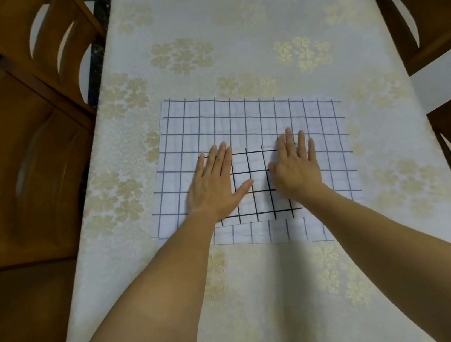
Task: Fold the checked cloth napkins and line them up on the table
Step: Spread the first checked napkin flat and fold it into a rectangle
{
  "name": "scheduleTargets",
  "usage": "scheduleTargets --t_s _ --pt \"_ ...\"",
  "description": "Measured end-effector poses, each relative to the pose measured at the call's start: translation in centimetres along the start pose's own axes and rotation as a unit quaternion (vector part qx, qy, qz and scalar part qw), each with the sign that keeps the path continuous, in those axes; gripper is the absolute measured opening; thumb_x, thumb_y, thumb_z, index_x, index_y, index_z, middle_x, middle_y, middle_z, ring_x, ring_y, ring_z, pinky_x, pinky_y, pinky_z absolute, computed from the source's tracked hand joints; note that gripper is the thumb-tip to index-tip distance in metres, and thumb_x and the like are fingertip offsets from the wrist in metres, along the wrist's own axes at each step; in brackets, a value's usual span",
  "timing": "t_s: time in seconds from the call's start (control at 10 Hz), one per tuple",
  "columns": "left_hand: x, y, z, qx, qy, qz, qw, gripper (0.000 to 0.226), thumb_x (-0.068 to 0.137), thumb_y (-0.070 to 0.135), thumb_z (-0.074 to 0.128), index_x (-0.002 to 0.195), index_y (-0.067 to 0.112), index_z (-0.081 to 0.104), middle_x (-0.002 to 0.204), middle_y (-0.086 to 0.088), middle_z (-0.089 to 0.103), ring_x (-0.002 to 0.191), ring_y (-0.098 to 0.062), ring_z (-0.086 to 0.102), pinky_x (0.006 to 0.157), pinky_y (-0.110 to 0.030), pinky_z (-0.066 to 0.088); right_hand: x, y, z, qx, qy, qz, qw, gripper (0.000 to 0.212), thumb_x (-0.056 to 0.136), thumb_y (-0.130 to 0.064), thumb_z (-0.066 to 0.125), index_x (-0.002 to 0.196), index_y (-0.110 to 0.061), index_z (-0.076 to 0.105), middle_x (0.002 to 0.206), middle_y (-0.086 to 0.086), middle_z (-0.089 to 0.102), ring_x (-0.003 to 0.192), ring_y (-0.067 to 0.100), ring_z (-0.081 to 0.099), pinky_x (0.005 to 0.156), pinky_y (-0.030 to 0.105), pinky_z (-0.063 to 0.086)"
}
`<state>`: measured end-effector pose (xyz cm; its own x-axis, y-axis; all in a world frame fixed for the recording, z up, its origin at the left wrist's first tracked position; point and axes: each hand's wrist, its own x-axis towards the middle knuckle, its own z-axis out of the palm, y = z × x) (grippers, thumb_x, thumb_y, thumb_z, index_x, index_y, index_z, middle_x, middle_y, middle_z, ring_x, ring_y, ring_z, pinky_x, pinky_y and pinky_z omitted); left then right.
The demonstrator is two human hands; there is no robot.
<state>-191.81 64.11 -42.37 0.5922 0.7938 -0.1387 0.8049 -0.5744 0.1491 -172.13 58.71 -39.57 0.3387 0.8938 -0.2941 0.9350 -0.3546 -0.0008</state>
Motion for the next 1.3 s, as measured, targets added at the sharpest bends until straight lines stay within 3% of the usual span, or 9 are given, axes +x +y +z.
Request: scheduleTargets --t_s 0.1,0.2,0.4,0.8,0.9,1.0,1.1,1.2,1.3 --pt "0.0 -0.1 0.2 0.004 0.005 0.004 1.000 0.087 0.098 0.069 0.009 0.162 0.012 -0.009 0.170 -0.004 -0.016 0.156 -0.018 -0.018 0.127 -0.045 -0.004 -1.2 -3.0 0.6 0.075 0.060 -0.117 0.988 0.061 0.107 -0.026 0.026 0.160 -0.007 0.004 0.168 0.015 -0.005 0.155 0.032 -0.008 0.126 0.046 -0.005" --pt "0.1 -0.1 0.3 0.032 0.002 0.004 0.999 0.083 0.099 0.064 0.009 0.162 0.013 -0.009 0.169 -0.005 -0.017 0.156 -0.019 -0.018 0.127 -0.047 -0.002 -1.9 -4.7 1.9 0.155 0.013 -0.195 0.968 0.062 0.107 -0.020 0.032 0.161 -0.009 0.006 0.169 0.008 0.006 0.157 0.025 -0.002 0.127 0.046 0.004" --pt "0.1 -0.1 0.2 0.008 -0.005 -0.001 1.000 0.085 0.098 0.069 0.006 0.162 0.015 -0.009 0.169 -0.002 -0.017 0.155 -0.019 -0.019 0.127 -0.047 -0.003 -1.6 -2.3 2.9 0.066 0.022 -0.146 0.987 0.068 0.098 -0.059 -0.006 0.161 -0.032 -0.007 0.168 -0.007 -0.014 0.154 0.022 -0.018 0.125 0.044 -0.008" --pt "-1.9 -3.7 -0.3 0.034 -0.025 -0.032 0.999 0.093 0.090 0.083 -0.002 0.159 0.023 -0.022 0.167 0.005 -0.027 0.154 -0.020 -0.023 0.125 -0.051 -0.007 -0.8 1.1 2.1 0.051 -0.029 -0.062 0.996 0.089 0.094 -0.077 0.001 0.158 -0.018 -0.019 0.165 0.001 -0.027 0.152 0.020 -0.026 0.125 0.044 -0.010" --pt "-1.9 -3.8 -0.2 0.025 -0.012 -0.036 0.999 0.094 0.090 0.083 0.000 0.160 0.023 -0.019 0.168 0.005 -0.024 0.155 -0.020 -0.021 0.126 -0.050 -0.006 0.2 1.8 1.4 0.034 -0.033 -0.066 0.997 0.088 0.098 -0.072 0.009 0.160 -0.013 -0.010 0.167 0.003 -0.018 0.155 0.022 -0.017 0.126 0.044 -0.007" --pt "-1.8 -3.9 -0.1 0.023 -0.014 -0.035 0.999 0.096 0.088 0.085 0.000 0.160 0.024 -0.018 0.168 0.005 -0.023 0.155 -0.020 -0.019 0.126 -0.050 -0.006 1.3 2.3 0.1 0.058 0.073 -0.081 0.992 0.063 0.103 -0.051 0.032 0.147 -0.007 0.042 0.157 0.014 0.037 0.145 0.032 0.032 0.122 0.043 0.020" --pt "-1.8 -4.0 -0.1 0.020 -0.010 -0.030 0.999 0.094 0.088 0.085 0.002 0.161 0.029 -0.016 0.169 0.004 -0.021 0.156 -0.022 -0.016 0.125 -0.051 -0.004 2.7 2.1 -1.4 0.096 0.115 -0.050 0.987 0.044 0.096 -0.050 0.056 0.116 -0.011 0.064 0.118 0.011 0.060 0.113 0.034 0.048 0.098 0.041 0.038" --pt "-1.9 -4.0 -0.1 0.014 -0.010 -0.022 1.000 0.089 0.089 0.085 0.006 0.160 0.036 -0.014 0.169 0.003 -0.019 0.157 -0.023 -0.014 0.125 -0.052 -0.004 4.3 1.9 -3.8 0.097 -0.010 -0.013 0.995 0.042 0.088 -0.060 0.066 0.104 -0.021 0.061 0.105 0.003 0.056 0.111 0.031 0.047 0.091 0.038 0.040" --pt "-1.9 -4.1 0.0 0.014 -0.007 -0.023 1.000 0.088 0.089 0.085 0.007 0.160 0.037 -0.013 0.169 0.004 -0.018 0.157 -0.023 -0.014 0.125 -0.052 -0.004 4.9 2.7 -5.6 0.177 -0.094 -0.021 0.980 0.036 0.086 -0.051 0.075 0.101 -0.023 0.059 0.098 -0.003 0.060 0.097 0.021 0.056 0.081 0.036 0.048"
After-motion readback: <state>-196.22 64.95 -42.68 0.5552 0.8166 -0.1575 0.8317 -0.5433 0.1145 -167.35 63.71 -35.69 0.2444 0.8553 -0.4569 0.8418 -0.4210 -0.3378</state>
